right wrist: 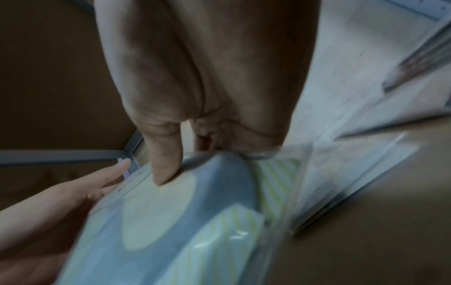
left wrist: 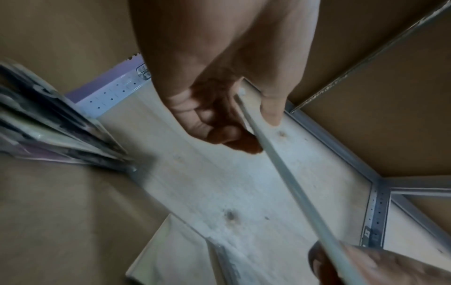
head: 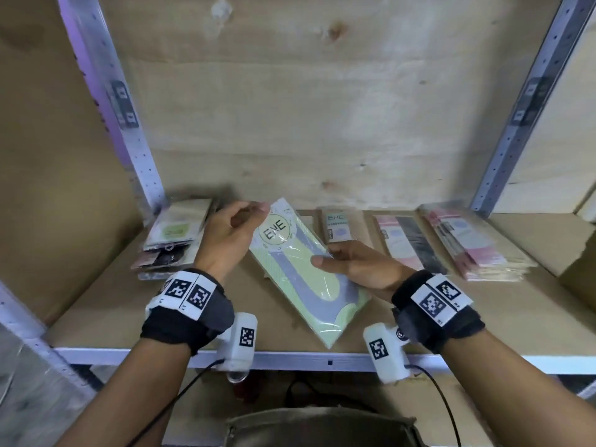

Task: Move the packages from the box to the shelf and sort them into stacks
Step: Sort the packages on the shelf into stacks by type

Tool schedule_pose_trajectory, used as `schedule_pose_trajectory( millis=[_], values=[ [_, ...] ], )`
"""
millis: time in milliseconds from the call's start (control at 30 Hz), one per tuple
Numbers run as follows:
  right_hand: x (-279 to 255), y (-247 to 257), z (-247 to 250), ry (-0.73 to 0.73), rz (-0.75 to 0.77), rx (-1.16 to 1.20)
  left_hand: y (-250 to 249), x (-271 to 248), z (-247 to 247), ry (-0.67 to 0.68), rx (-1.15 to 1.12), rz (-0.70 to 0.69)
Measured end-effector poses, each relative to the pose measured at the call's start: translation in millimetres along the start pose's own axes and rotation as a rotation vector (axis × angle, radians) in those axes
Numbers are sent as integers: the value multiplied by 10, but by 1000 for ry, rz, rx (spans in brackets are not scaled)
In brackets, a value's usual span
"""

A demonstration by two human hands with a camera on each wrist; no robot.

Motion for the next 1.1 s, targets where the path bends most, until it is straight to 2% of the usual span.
schedule_pose_trajectory(
  millis=[200, 267, 467, 567, 633, 733, 833, 900, 967, 1100],
  values=[
    [6, -57, 234, -93, 40, -129, 118, 66, -109, -83, 266, -26],
    [7, -91, 243, -94, 49, -167, 176, 90, -129, -112, 269, -2],
    [-20, -26, 260, -106, 70, -155, 396, 78, -312, 1, -133, 260],
    [-40, -41, 348, -211, 49, 18, 396, 15, -412, 97, -331, 369],
    [-31, -71, 414, -329, 42, 150, 344, -52, -584, 193, -257, 375],
    [44, -114, 417, -440, 51, 111, 229, -209, -808, 252, 58, 337],
    [84, -171, 338, -507, 41, 16, 125, -264, -869, 167, 376, 216],
    [75, -173, 305, -556, 38, -217, 73, -268, -830, 88, 497, 170],
    [69, -121, 288, -598, 68, -392, 69, -224, -775, 8, 524, 157],
    [145, -102, 300, -603, 71, -317, 148, -129, -735, 1, 308, 191]
  ],
)
Point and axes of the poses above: each hand's wrist, its own x-axis towards the middle knuckle, its own z-axis out of the back of the hand, y = z × x, the point moved 8 cm from there along x, towards the middle knuckle, and after that the axes turned 14 degrees about x, right-handed, at the moved point
